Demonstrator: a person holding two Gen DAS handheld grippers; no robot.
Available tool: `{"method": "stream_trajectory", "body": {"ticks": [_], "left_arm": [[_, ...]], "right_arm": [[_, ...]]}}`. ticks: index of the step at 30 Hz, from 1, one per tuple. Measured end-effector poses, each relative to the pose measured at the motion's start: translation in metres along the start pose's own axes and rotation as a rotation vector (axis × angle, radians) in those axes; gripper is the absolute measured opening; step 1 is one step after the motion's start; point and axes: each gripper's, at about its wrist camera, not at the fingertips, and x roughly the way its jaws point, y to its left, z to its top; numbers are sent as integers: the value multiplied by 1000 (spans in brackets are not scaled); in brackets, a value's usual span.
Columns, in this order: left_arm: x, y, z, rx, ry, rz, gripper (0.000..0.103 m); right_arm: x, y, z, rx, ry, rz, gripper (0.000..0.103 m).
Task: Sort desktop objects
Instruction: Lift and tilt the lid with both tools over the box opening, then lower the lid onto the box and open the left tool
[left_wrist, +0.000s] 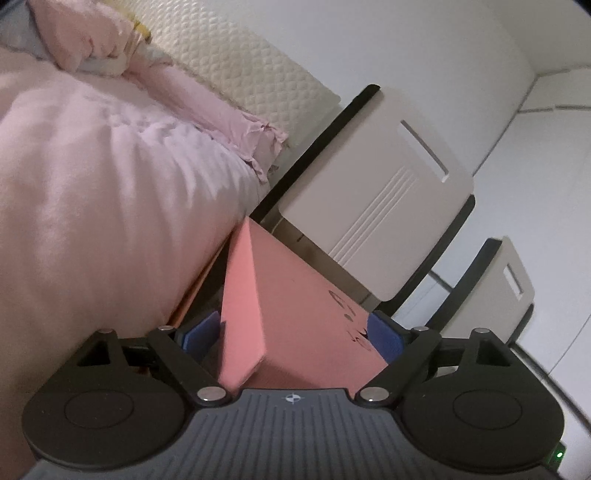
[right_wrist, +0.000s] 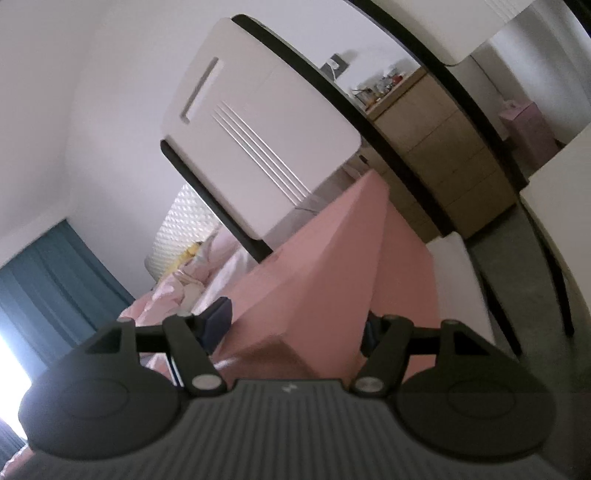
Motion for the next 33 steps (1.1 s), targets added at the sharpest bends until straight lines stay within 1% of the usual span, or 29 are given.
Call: {"method": "stream_trajectory", "body": {"ticks": [3, 6, 9, 13, 14, 16, 19, 21, 22, 26, 31, 33], "left_arm": [[-2, -5, -6, 40, -28, 24, 91], [-4, -10, -12, 77, -53, 48, 91], [-3, -13, -14, 95, -60, 66, 91], [-3, -18, -18, 144, -76, 94, 91], [-3, -21, -19, 161, -83, 102, 91], [-2, -25, -21, 191, -91, 109, 91], [-3, -29, -24, 217, -106, 113, 91], [-5, -32, -26, 240, -126, 119, 91], [-6, -34, -27, 254, -136, 121, 91], [-9, -40, -33, 291, -148, 127, 91], [-14, -48, -41, 356, -174, 159, 91], [-13, -51, -45, 381, -167, 178, 91]], "right_arm": [[-1, 1, -1, -42, 15, -17, 69], [-6, -4, 0, -44, 15, -19, 70], [-9, -6, 4, -63, 11, -23, 72], [-12, -4, 4, -146, 12, -69, 89], [-11, -4, 3, -162, 18, -77, 92], [-10, -5, 2, -182, 32, -88, 94], [-7, -10, -1, -164, 54, -112, 96], [-9, -14, -2, -142, 53, -135, 100], [-10, -16, -3, -133, 47, -139, 103], [-18, -15, -2, -158, 27, -110, 103], [-29, -13, -2, -170, 8, -130, 103], [-35, -15, -1, -160, -4, -143, 103]]}}
